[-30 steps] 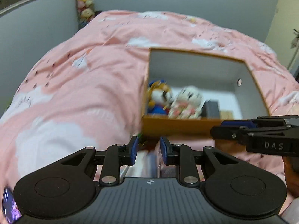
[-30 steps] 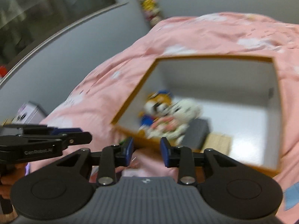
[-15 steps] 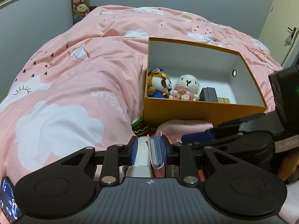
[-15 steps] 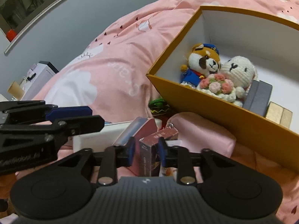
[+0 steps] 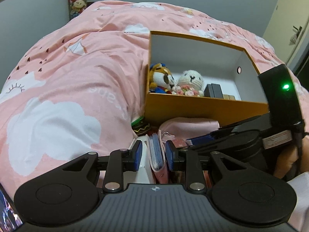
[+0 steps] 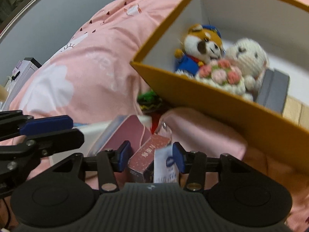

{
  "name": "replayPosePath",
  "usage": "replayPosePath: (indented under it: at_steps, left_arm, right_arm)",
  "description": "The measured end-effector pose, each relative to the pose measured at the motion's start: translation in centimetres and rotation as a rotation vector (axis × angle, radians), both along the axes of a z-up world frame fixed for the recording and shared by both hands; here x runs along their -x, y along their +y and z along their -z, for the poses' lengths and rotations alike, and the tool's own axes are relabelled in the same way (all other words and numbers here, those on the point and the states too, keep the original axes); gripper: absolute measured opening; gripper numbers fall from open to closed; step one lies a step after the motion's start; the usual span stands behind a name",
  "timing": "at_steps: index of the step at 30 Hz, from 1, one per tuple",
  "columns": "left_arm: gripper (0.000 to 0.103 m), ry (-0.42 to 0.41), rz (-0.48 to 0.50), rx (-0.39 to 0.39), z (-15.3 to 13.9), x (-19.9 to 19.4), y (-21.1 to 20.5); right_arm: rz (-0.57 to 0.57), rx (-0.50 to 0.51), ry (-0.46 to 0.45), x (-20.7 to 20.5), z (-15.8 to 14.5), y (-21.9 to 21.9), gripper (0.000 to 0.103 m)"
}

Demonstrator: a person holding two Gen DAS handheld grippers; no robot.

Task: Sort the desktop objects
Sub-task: 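Grasp the clear-lidded case with the left gripper while the right grasps the red-and-white card box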

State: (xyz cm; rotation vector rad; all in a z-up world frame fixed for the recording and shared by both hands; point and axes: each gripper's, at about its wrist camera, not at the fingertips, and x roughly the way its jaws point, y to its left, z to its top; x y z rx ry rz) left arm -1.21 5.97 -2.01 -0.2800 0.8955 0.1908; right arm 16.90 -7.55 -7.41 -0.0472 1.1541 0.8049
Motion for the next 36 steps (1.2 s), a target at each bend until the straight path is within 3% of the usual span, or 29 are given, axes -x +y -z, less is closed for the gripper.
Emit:
replayPosePath:
  at_steps: [6, 10, 17, 21, 24, 28, 31, 36]
  left_arm:
    - [0.033, 0.025, 0.067, -0.055, 0.3, -0.8, -1.6]
    - [0.049, 0.046, 0.1, -0.098, 0.8, -1.3, -2.6]
    - [0.049, 0.111, 0.132, -0.16, 2.1, -2.9, -3.6]
    - [0.049, 0.136, 0.156, -0.183, 2.8, -3.3, -3.8]
    - [0.042, 0.138, 0.145, -0.163, 2.7, -3.5, -3.3]
    - [0.044, 0.127, 0.147, -0.132, 2.8, -3.5, -2.9]
    - [0.048, 0.118, 0.169, -0.158, 3.1, -3.4, -3.2]
    - [0.049, 0.093, 0.189, -0.121, 2.8, -3.3, -3.0]
  right_arm:
    - [0.039, -0.001, 0.035, 0.7, 0.2, -2.9, 0.042]
    - [0.039, 0.033, 0.022, 1.7, 0.1, -4.0, 0.041]
    - [0.07, 0.068, -0.009, 2.8, -0.4, -5.4, 0.042]
    - [0.048, -0.031, -0.112, 3.8, -2.9, -5.9, 0.041]
    - [0.005, -0.053, -0.112, 3.3, -3.3, -4.8, 0.038]
    - [0.024, -0.011, -0.035, 1.8, -1.2, -4.3, 0.039]
    - [0.047, 0.003, -0.008, 1.3, -0.2, -4.7, 0.037]
    - [0.081, -0.029, 0.105, 1.8, 1.2, -5.7, 0.036]
